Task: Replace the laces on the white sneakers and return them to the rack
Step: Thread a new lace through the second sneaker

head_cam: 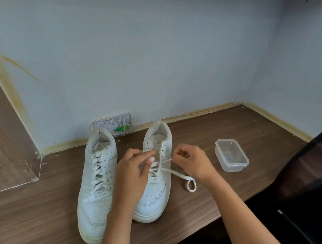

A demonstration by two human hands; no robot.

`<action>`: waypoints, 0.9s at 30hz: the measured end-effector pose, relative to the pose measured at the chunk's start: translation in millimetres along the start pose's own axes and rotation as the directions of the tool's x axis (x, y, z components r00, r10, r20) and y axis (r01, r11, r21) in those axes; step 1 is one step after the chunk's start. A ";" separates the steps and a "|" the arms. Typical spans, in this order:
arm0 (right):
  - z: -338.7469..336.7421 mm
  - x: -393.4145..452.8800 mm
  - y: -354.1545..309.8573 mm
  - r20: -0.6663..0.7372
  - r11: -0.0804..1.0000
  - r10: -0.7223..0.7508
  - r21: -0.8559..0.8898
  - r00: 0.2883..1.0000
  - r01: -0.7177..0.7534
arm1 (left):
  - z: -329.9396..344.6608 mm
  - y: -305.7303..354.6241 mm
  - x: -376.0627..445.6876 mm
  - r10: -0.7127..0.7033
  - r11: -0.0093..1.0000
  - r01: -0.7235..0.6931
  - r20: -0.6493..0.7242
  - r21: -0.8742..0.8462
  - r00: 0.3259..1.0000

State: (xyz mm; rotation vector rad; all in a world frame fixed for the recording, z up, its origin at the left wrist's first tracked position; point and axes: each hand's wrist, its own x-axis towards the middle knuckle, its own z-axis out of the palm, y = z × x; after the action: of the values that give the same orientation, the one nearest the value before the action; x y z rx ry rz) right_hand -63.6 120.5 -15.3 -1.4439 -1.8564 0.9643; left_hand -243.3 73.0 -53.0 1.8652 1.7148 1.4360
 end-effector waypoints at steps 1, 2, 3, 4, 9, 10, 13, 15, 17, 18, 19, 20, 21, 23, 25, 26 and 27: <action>-7.8 1.7 2.4 -0.018 0.999 0.038 0.034 0.999 -0.038 | -1.8 0.0 -0.3 -0.024 0.999 0.025 0.024 -0.044 0.999; -14.6 3.3 5.8 -0.058 0.996 0.069 0.068 0.996 -0.065 | -3.4 -0.7 -0.5 -0.046 0.996 0.049 0.046 -0.076 0.998; -19.6 4.8 10.4 -0.114 0.992 0.090 0.093 0.989 -0.080 | -4.8 -1.8 -0.4 -0.060 0.994 0.066 0.060 -0.091 0.996; -23.2 5.5 14.9 -0.172 0.991 0.108 0.102 0.979 -0.091 | -6.0 -3.5 -0.4 -0.068 0.993 0.074 0.068 -0.096 0.995; -18.9 5.5 19.4 -0.186 0.996 0.003 -0.091 0.983 -0.020 | -9.4 -8.6 1.6 -0.052 0.992 0.061 0.078 -0.113 0.996; -16.4 4.4 15.1 -0.125 0.991 -0.050 -0.128 0.991 0.034 | -9.9 -8.9 1.6 -0.052 0.991 0.064 0.096 -0.119 0.994; -3.9 0.8 6.5 0.072 0.927 -0.153 -0.334 0.986 0.168 | -11.0 -10.8 0.9 -0.077 0.988 0.105 0.225 -0.115 0.971; 7.1 -1.3 4.1 0.098 0.881 -0.176 -0.428 0.980 0.201 | -9.9 -15.6 0.1 -0.094 0.987 0.129 0.302 -0.095 0.948; 14.3 -2.4 4.2 0.058 0.885 -0.200 -0.417 0.978 0.206 | -8.9 -17.9 0.2 -0.109 0.987 0.142 0.336 -0.074 0.936; 15.6 -2.2 4.5 0.037 0.895 -0.204 -0.397 0.978 0.202 | -8.7 -18.1 0.2 -0.119 0.986 0.150 0.340 -0.067 0.933; 15.2 -2.2 4.4 0.021 0.901 -0.205 -0.386 0.978 0.198 | -8.8 -17.9 0.3 -0.127 0.986 0.156 0.337 -0.062 0.933; 14.0 -1.4 4.5 0.005 0.898 -0.206 -0.396 0.979 0.191 | -9.1 -17.8 0.4 -0.132 0.985 0.160 0.331 -0.059 0.934; 11.9 -0.7 4.8 -0.018 0.886 -0.206 -0.429 0.978 0.179 | -9.5 -17.1 0.5 -0.136 0.985 0.164 0.326 -0.057 0.935; 5.2 0.8 6.0 -0.107 0.855 -0.196 -0.506 0.975 0.116 | -9.8 -16.9 0.4 -0.142 0.984 0.169 0.322 -0.056 0.936; -4.1 1.7 9.0 -0.255 0.844 -0.150 -0.536 0.955 -0.010 | -9.9 -16.1 0.0 -0.150 0.983 0.176 0.322 -0.053 0.935; -9.2 1.9 12.0 -0.340 0.844 -0.112 -0.528 0.934 -0.091 | -10.0 -15.7 -0.3 -0.156 0.982 0.182 0.321 -0.053 0.934; -13.9 2.1 15.7 -0.418 0.841 -0.075 -0.514 0.906 -0.167 | -10.2 -15.0 -0.5 -0.161 0.981 0.187 0.320 -0.051 0.934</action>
State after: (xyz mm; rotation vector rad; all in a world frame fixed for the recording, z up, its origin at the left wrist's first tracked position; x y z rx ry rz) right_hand -44.3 127.5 -20.4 -1.8522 -1.8282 0.0897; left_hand -260.5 72.6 -59.0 1.7387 1.5945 1.0573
